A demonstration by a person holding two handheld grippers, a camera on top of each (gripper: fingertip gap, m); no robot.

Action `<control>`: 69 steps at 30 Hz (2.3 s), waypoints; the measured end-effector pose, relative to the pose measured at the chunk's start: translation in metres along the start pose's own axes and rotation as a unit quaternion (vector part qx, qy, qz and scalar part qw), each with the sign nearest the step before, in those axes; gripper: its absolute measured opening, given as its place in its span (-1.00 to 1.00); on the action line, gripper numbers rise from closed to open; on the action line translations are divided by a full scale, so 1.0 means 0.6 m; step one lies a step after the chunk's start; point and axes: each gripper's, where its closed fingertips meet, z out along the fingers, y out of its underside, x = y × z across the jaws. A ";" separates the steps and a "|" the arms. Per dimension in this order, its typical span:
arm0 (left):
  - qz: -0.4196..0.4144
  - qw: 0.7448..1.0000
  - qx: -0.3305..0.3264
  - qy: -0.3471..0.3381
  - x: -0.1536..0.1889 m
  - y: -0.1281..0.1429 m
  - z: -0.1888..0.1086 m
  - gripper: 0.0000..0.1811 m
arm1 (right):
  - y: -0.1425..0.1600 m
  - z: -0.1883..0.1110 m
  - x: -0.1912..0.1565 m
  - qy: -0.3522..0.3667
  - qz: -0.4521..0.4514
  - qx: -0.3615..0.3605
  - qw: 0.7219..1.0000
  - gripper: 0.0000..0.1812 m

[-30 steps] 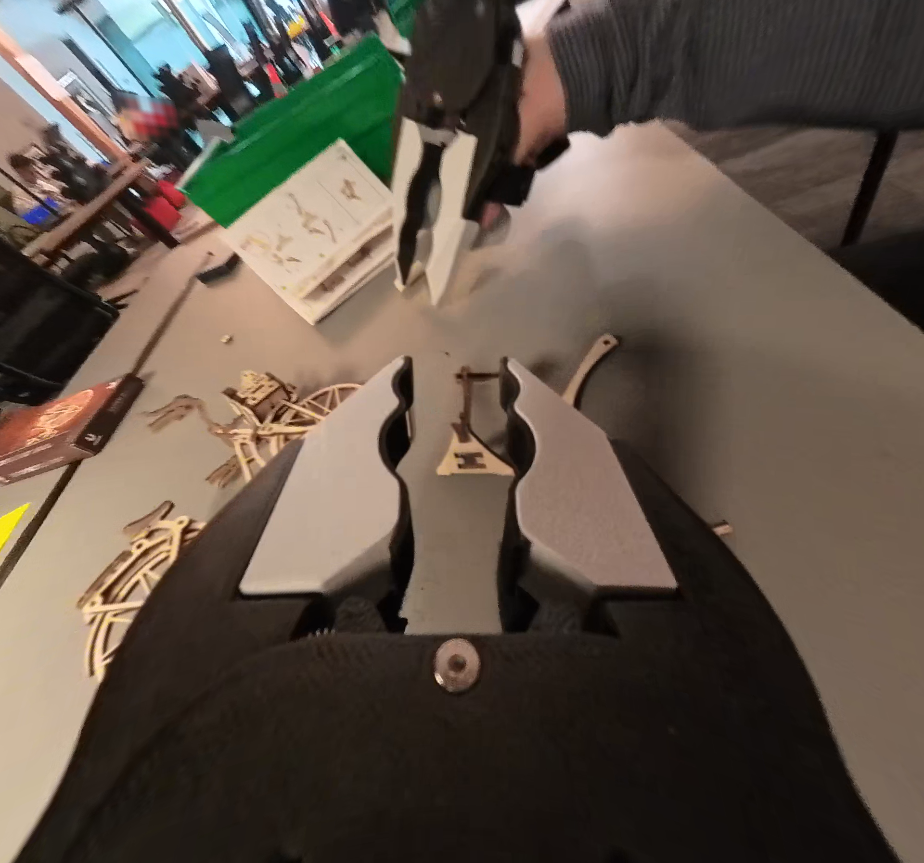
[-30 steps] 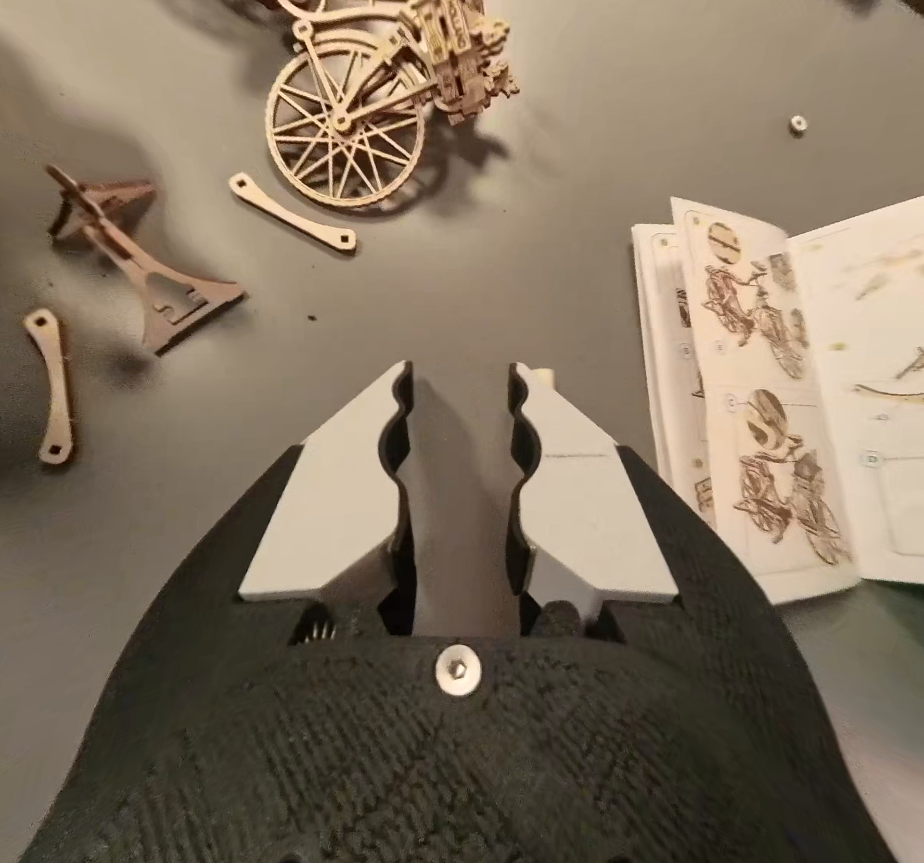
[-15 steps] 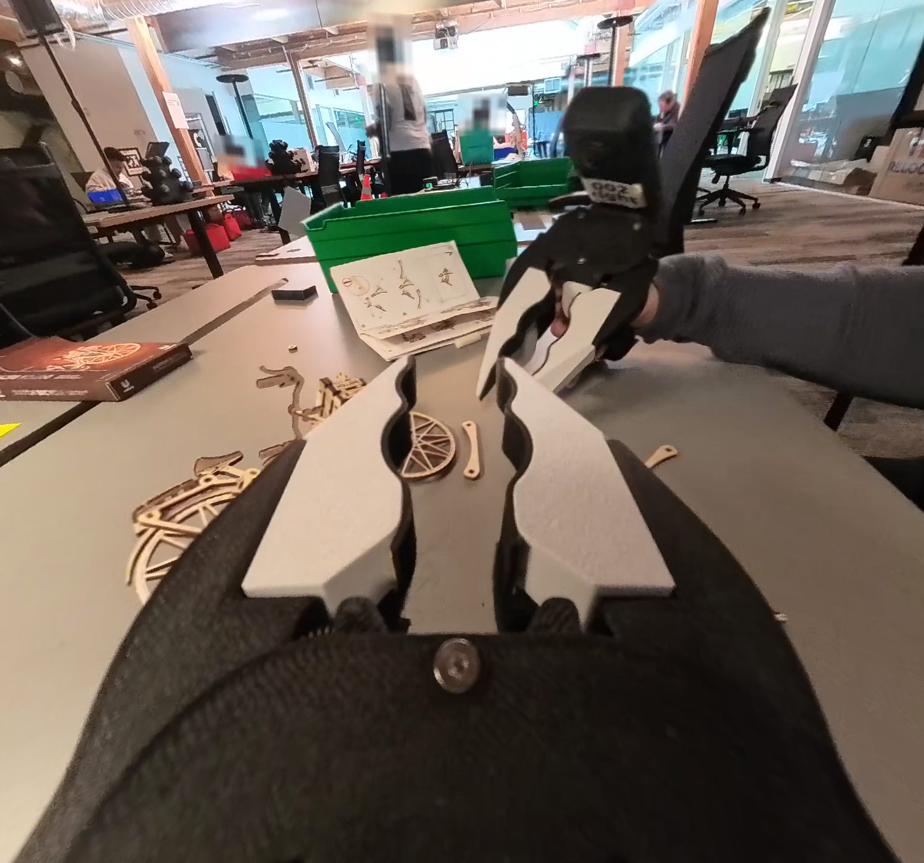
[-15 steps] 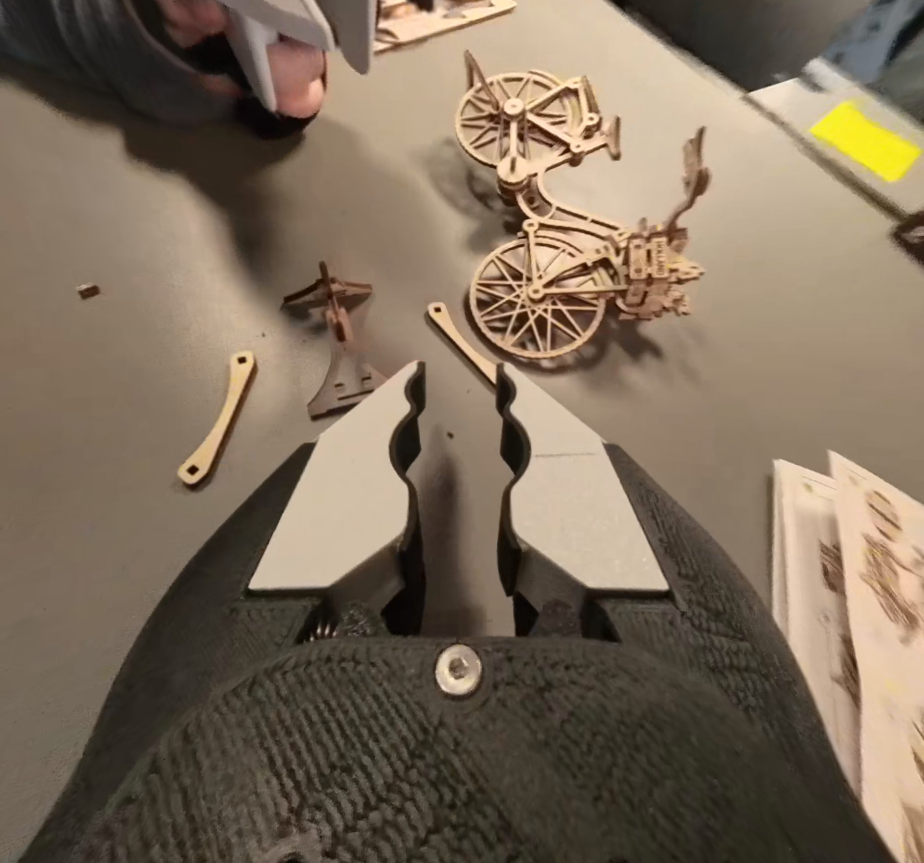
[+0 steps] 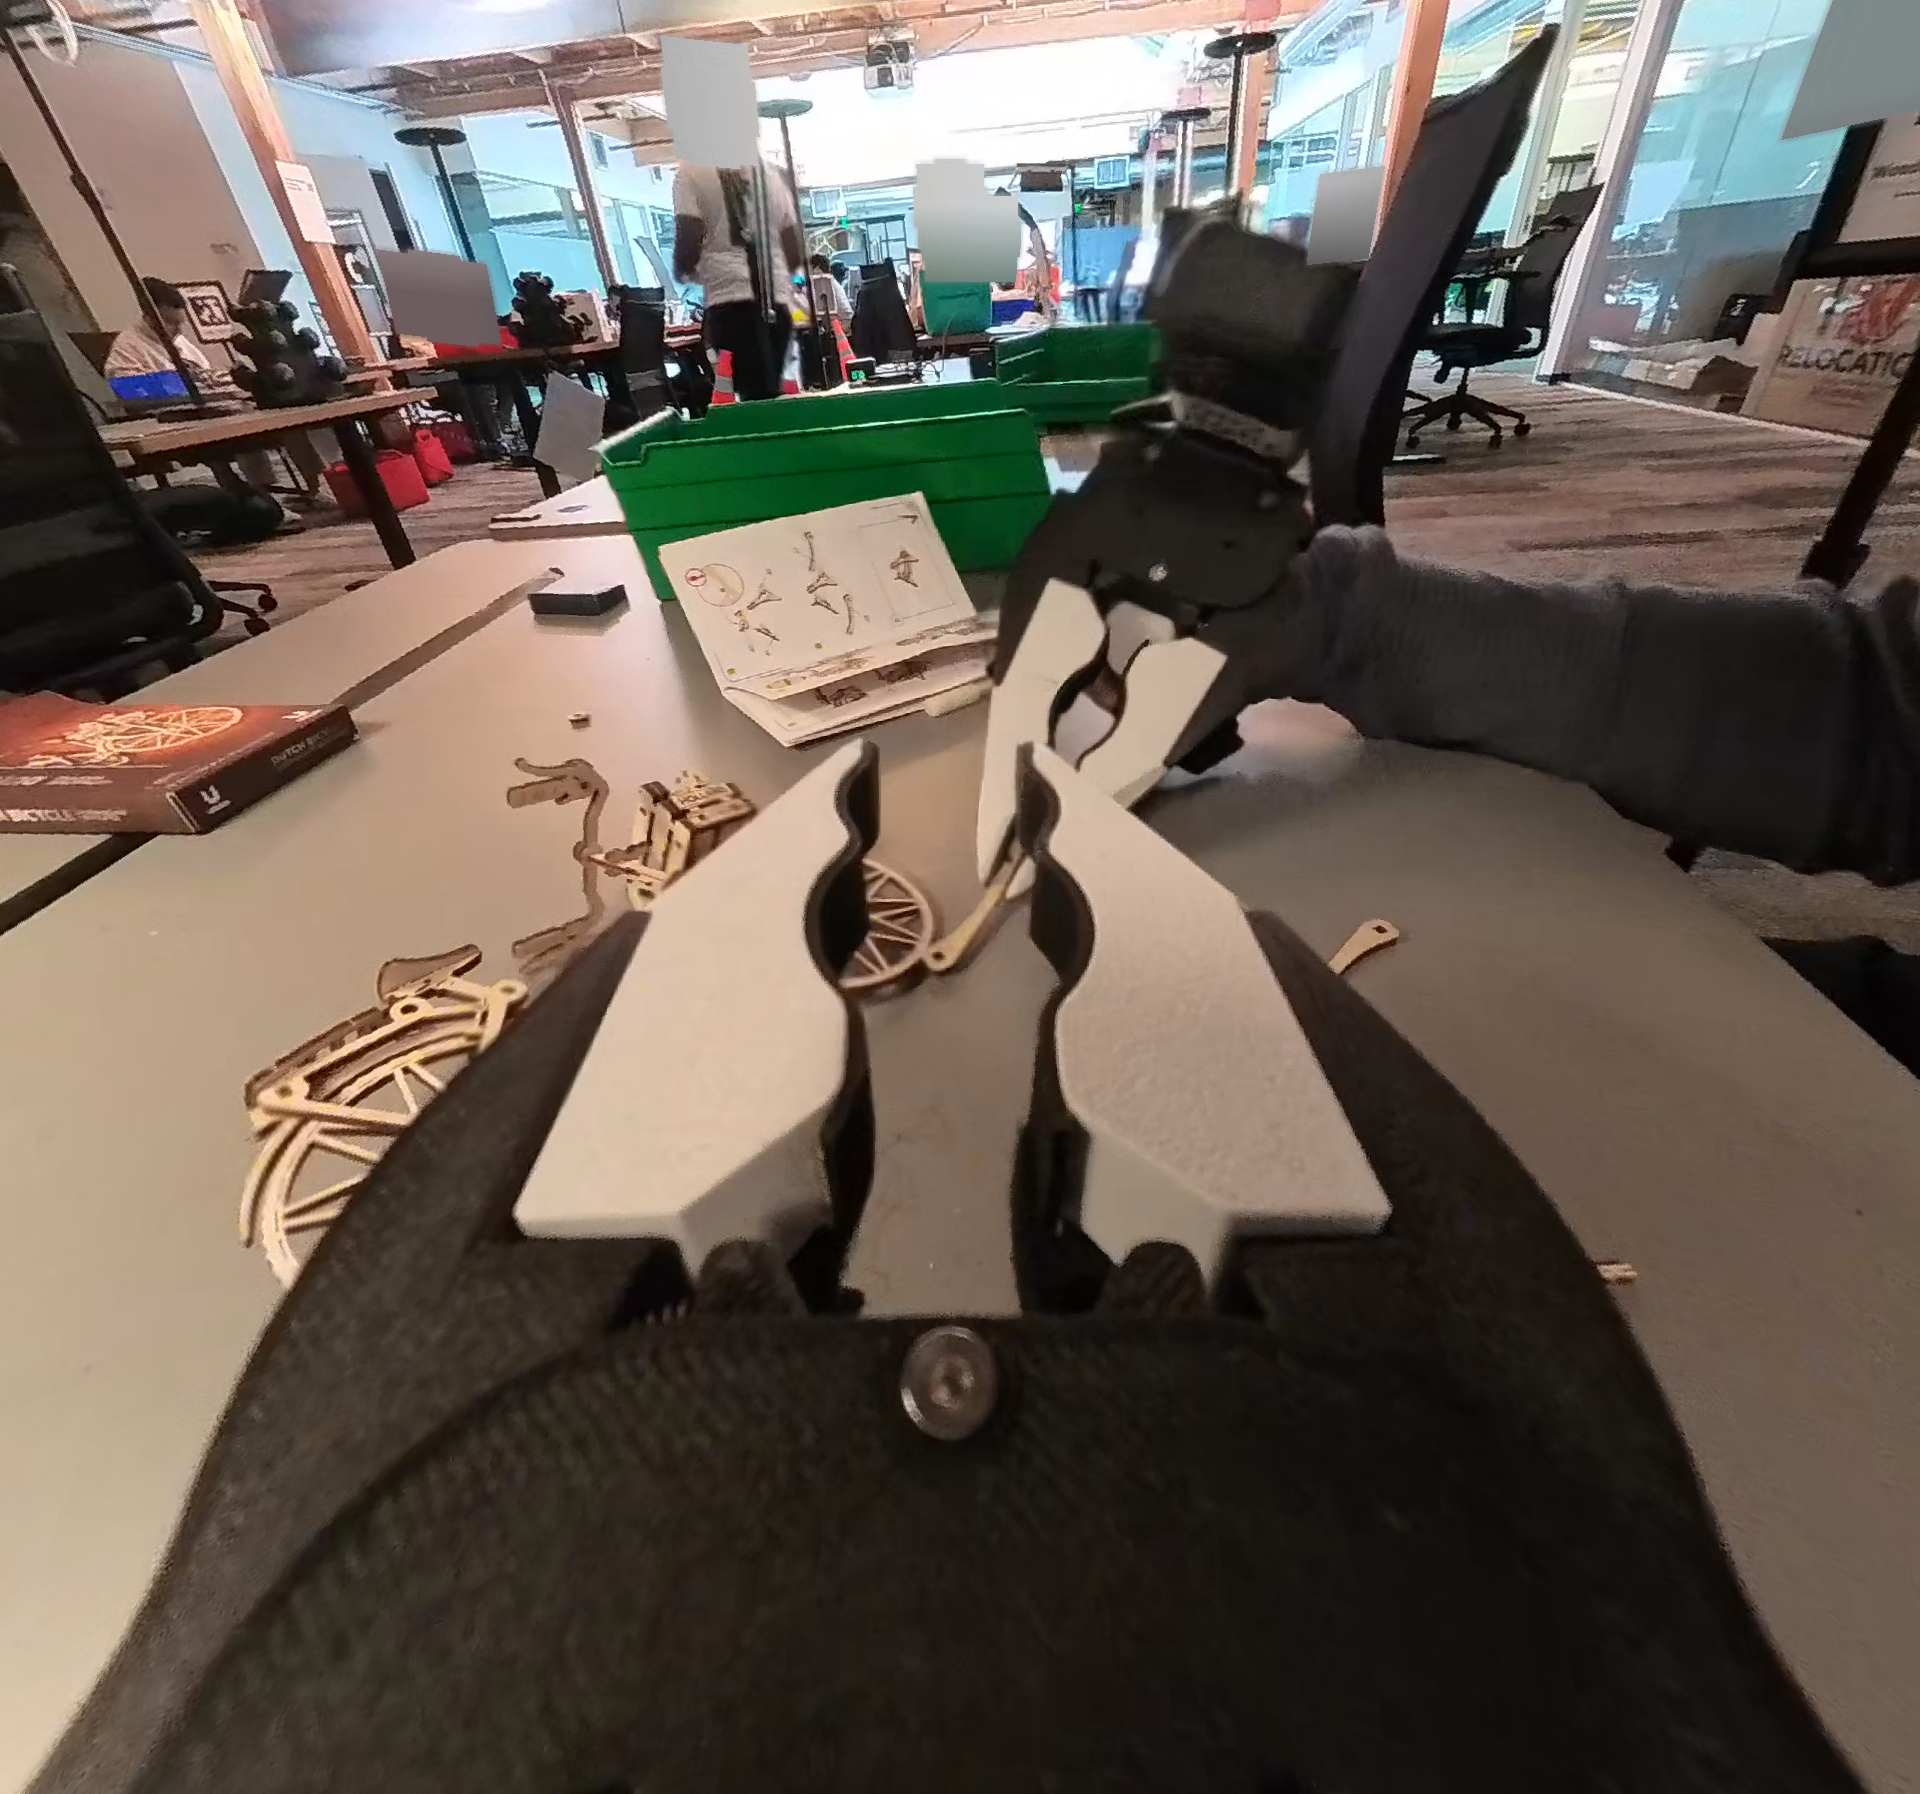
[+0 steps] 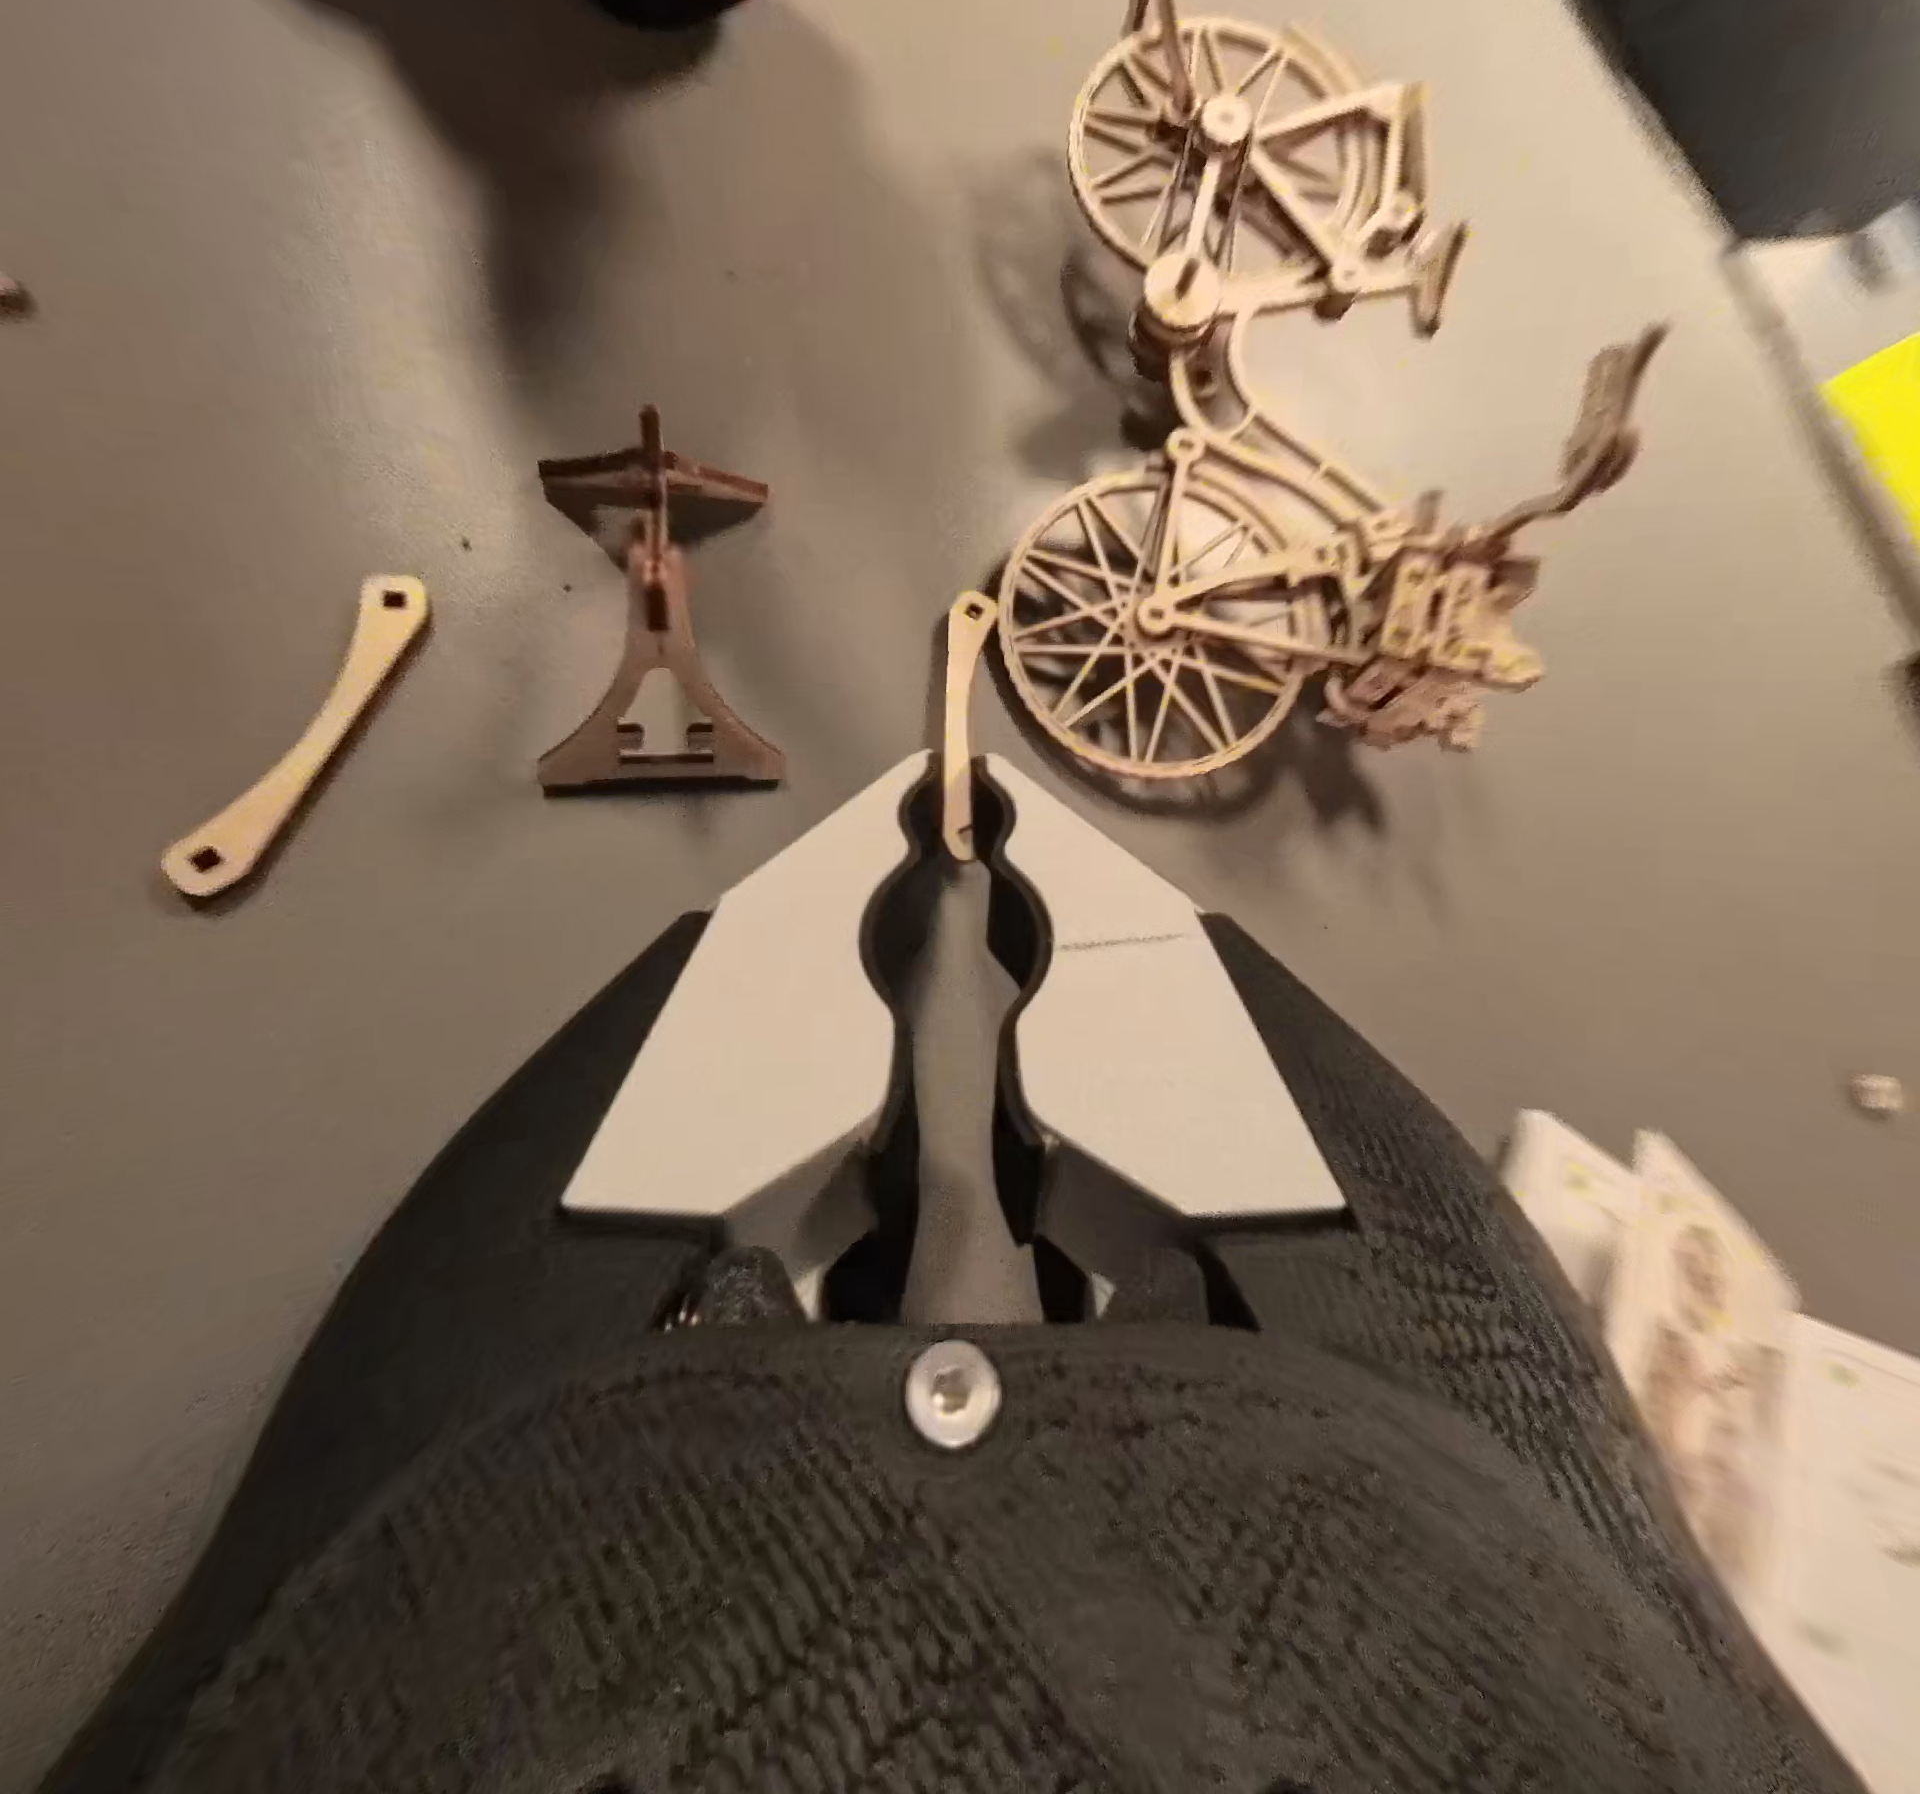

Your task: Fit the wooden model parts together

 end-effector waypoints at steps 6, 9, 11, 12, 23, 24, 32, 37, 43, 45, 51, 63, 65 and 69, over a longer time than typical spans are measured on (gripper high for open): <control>-0.039 0.998 -0.044 -0.015 -0.017 0.020 0.011 -0.70 | -0.096 -0.031 0.018 0.157 -0.193 0.065 0.966 -0.98; -0.068 0.995 -0.070 0.009 -0.013 0.031 0.017 -0.70 | -0.123 -0.036 0.009 0.184 -0.244 0.077 0.949 -0.98; -0.095 0.991 -0.082 0.045 -0.003 0.036 0.019 -0.70 | -0.138 -0.041 0.004 0.199 -0.271 0.090 0.937 -0.98; -0.111 0.988 -0.086 0.058 0.000 0.038 0.019 -0.70 | -0.143 -0.043 0.001 0.202 -0.279 0.095 0.934 -0.98; -0.177 0.969 -0.079 0.154 0.028 0.031 0.011 -0.98 | -0.144 -0.037 -0.013 0.183 -0.280 0.104 0.937 -1.00; -0.175 0.970 -0.077 0.151 0.027 0.030 0.010 -0.98 | -0.144 -0.039 -0.013 0.172 -0.256 0.116 0.944 -1.00; -0.080 0.981 -0.074 0.161 0.053 0.028 0.008 -0.98 | -0.157 -0.061 -0.038 -0.057 0.026 0.243 0.968 -0.93; -0.028 0.984 -0.070 0.164 0.066 0.028 0.008 -0.98 | -0.153 -0.067 -0.032 -0.050 0.038 0.248 0.967 -0.87; -0.008 0.985 -0.057 0.163 0.069 0.024 0.005 -0.98 | -0.143 -0.070 -0.036 -0.067 0.045 0.237 0.968 -0.87; -0.009 0.985 -0.056 0.164 0.069 0.023 0.004 -0.98 | -0.140 -0.073 -0.039 -0.078 0.048 0.236 0.967 -0.89; -0.013 0.985 -0.053 0.165 0.069 0.022 0.003 -0.98 | -0.134 -0.078 -0.043 -0.091 0.050 0.235 0.966 -0.99; -0.005 0.986 -0.046 0.161 0.069 0.020 0.002 -0.94 | -0.133 -0.074 -0.044 -0.081 0.037 0.228 0.970 -0.99; 0.004 0.986 -0.046 0.161 0.072 0.020 0.002 -0.86 | -0.129 -0.075 -0.041 -0.072 0.033 0.223 0.971 -0.99; 0.002 0.987 -0.049 0.153 0.068 0.022 0.003 -0.97 | -0.128 -0.074 -0.042 -0.072 0.028 0.221 0.972 -0.99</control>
